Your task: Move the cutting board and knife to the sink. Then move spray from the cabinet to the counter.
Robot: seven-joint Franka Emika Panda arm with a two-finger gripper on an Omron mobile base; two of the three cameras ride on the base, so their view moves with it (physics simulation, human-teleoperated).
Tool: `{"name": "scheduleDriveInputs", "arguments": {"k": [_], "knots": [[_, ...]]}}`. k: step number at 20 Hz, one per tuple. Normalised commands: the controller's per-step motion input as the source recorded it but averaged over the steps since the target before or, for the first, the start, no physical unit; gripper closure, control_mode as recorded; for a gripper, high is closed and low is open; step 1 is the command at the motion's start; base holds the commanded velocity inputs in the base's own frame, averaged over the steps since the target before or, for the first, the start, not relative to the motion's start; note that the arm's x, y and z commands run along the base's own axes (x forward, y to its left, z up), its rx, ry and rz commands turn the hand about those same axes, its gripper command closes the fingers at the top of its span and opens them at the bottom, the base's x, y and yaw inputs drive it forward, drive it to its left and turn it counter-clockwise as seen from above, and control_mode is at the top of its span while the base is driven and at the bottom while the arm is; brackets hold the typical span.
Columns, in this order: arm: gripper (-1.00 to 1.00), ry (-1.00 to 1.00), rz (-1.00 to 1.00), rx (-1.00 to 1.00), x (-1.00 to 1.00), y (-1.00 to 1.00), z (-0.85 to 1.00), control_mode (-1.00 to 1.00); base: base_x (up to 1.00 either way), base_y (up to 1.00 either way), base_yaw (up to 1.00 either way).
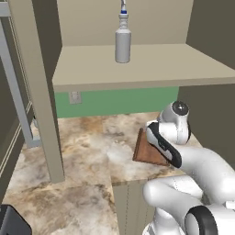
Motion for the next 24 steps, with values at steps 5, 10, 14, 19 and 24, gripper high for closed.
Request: {"name": "scheduleDriveInputs", "arguments": {"k": [5, 10, 14, 19, 24], "knots": [[-1.0, 0.08, 0.0, 0.0, 0.57, -0.02, -0.03, -1.0, 0.0, 0.0, 0.0], [-1.0, 0.09, 0.0, 0.0, 0.48, -0.03, -0.07, -1.0, 0.0, 0.0, 0.0], [-1.0, 0.01, 0.0, 0.0, 0.3, -0.01, -0.24, -1.0, 0.0, 0.0, 0.0], [-1.0, 0.0, 0.0, 0.0, 0.36, -0.02, -0.37, -1.0, 0.0, 0.0, 0.0], [-1.0, 0.01, 0.0, 0.0, 0.46, -0.01, -0.3, -1.0, 0.0, 0.0, 0.0]]}}
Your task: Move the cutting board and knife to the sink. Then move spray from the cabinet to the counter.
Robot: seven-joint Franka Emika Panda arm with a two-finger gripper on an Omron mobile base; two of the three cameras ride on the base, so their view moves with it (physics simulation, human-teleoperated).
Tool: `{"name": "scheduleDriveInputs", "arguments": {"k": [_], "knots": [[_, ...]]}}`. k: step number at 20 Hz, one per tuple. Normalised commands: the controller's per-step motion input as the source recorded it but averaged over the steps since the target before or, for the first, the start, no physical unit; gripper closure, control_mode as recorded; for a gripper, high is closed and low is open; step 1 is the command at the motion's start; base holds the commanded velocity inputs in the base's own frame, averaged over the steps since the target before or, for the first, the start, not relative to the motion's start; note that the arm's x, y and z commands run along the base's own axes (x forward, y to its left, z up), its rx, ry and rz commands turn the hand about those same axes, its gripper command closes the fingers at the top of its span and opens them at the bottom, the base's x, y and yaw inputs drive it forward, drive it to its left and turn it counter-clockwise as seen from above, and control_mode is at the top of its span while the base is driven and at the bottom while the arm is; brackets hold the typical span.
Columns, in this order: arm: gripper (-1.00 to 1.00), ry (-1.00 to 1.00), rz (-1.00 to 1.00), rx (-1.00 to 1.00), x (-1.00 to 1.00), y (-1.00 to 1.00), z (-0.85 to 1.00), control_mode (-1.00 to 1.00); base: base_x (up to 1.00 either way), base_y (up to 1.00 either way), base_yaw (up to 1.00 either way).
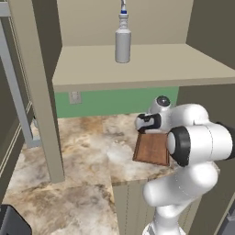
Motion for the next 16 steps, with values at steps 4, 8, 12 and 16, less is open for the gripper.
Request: {"name": "scheduleDriveInputs", "arguments": {"k": [4, 8, 12, 16], "knots": [[-1.0, 0.01, 0.0, 0.0, 0.44, 0.0, -0.33, -1.0, 0.0, 0.0, 0.0], [-1.0, 0.0, 0.0, 0.0, 0.36, -0.06, -0.31, -1.0, 0.0, 0.0, 0.0], [-1.0, 0.01, 0.0, 0.0, 0.31, -0.13, -0.3, -1.0, 0.0, 0.0, 0.0], [-1.0, 0.01, 0.0, 0.0, 0.33, -0.16, -0.28, -1.0, 0.0, 0.0, 0.0]]}}
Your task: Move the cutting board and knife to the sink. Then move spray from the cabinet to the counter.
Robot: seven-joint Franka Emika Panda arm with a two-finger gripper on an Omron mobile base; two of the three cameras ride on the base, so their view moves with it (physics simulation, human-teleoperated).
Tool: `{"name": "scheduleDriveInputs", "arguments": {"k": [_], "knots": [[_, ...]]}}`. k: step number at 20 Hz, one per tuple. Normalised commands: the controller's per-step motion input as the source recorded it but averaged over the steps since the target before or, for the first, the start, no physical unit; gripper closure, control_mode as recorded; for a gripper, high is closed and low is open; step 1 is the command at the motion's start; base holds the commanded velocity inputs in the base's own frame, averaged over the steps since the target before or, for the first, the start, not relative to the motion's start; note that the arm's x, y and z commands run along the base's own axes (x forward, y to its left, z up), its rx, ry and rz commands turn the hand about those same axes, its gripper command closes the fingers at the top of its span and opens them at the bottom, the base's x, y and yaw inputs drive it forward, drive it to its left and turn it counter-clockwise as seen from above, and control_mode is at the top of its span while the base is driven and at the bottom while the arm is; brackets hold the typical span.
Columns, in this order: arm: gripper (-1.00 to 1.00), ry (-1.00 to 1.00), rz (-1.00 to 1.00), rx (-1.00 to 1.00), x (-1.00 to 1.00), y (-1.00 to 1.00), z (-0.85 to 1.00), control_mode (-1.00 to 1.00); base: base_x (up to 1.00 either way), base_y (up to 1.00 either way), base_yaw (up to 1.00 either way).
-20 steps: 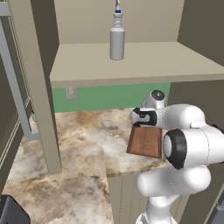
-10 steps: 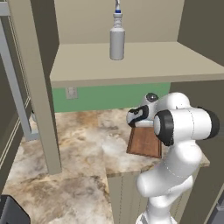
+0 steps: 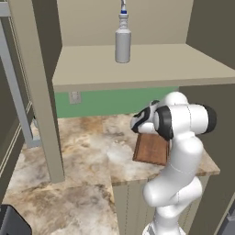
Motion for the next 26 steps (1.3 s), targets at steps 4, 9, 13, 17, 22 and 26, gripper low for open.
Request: {"name": "scheduleDriveInputs", "arguments": {"k": [4, 9, 13, 17, 22, 26], "knots": [[-1.0, 0.0, 0.0, 0.0, 0.39, -0.12, -0.33, -1.0, 0.0, 0.0, 0.0], [-1.0, 0.0, 0.0, 0.0, 0.42, -0.07, -0.33, -1.0, 0.0, 0.0, 0.0], [-1.0, 0.0, 0.0, 0.0, 0.41, -0.04, -0.3, -1.0, 0.0, 0.0, 0.0], [-1.0, 0.0, 0.0, 0.0, 0.32, -0.04, -0.31, -1.0, 0.0, 0.0, 0.0], [-1.0, 0.0, 0.01, 0.0, 0.22, 0.0, -0.27, -1.0, 0.0, 0.0, 0.0], [-1.0, 0.0, 0.01, 0.0, 0.07, -0.02, -0.31, -1.0, 0.0, 0.0, 0.0]]}}
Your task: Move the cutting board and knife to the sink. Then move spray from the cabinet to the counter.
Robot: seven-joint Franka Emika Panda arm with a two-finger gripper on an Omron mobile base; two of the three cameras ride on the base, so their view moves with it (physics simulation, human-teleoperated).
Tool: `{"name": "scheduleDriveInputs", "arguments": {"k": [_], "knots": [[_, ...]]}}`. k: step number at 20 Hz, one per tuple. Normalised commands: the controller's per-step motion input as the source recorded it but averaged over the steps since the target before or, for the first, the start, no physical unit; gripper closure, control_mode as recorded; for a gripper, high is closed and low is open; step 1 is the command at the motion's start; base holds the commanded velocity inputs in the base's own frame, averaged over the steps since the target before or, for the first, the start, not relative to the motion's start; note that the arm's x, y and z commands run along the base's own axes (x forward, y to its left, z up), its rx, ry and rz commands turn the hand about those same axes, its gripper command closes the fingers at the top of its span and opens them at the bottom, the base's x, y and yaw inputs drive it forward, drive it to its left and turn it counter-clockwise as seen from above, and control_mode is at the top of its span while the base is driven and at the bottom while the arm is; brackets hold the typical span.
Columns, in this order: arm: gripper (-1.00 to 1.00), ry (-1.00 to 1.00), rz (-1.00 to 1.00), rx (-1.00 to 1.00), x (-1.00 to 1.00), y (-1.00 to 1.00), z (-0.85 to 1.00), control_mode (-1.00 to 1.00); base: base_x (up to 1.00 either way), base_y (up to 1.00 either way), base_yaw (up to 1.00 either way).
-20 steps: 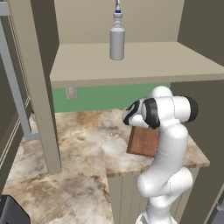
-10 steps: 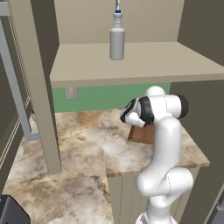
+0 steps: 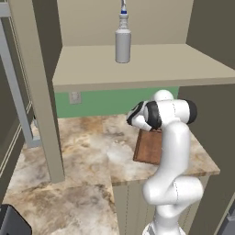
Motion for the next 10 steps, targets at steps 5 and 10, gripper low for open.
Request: {"name": "scheduleDriveInputs", "arguments": {"k": [5, 10], "knots": [[-1.0, 0.01, 0.01, 0.0, -0.45, -0.01, -0.28, -1.0, 0.0, 0.0, 0.0], [-1.0, 0.1, 0.0, 0.0, -0.63, 0.0, -0.23, -1.0, 0.0, 0.0, 0.0]]}}
